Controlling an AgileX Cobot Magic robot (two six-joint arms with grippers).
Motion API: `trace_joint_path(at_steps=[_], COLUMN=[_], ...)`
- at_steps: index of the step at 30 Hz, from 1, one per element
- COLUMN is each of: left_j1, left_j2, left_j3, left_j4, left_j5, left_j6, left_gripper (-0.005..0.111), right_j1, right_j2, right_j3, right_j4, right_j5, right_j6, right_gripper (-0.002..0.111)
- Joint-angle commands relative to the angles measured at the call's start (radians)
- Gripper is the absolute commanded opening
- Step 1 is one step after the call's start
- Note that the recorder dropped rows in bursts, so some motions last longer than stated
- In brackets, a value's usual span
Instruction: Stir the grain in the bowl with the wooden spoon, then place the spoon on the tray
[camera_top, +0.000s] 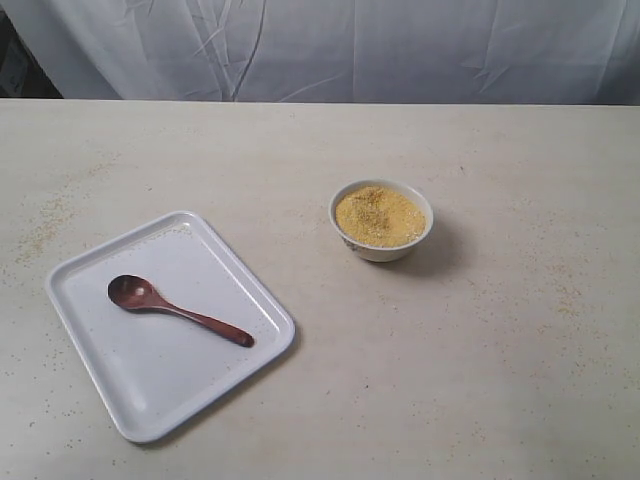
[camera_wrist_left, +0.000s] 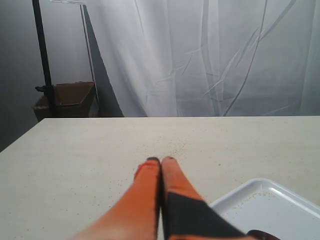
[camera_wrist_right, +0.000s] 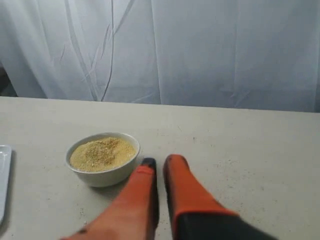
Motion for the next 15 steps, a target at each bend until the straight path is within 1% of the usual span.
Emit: trace_joint_path(at_steps=[1,3,4,12,15], left_j1=[-0.005,-0.005,-0.005,-0.005,-0.005], left_j2=[-0.005,-0.005,-0.005,-0.005,-0.005], left_j3=[0.005,0.005,0.005,0.005,0.005], left_j4=[-0.002,-0.002,-0.002,-0.002,-0.002], left_j5=[0.000,0.000,0.000,0.000,0.000], left_j6=[-0.004,-0.004,-0.004,-0.004,-0.004], left_gripper=[0.000,0.000,0.000,0.000,0.000], right_j1=[-0.005,-0.005,-0.005,-0.005,-0.005], right_j2=[-0.007,-0.007,-0.007,-0.007,-0.007], right_j3=[0.001,0.001,0.001,0.001,0.001], right_j4=[-0.124,-0.218,-0.231,-0.234,-0.147], right_j5=[0.012,0.008,0.008,0.017,-0.003], right_j6=[0.147,0.260,0.277,0.277,0.324], right_gripper=[0.009,0.009,0.009,0.009,0.009])
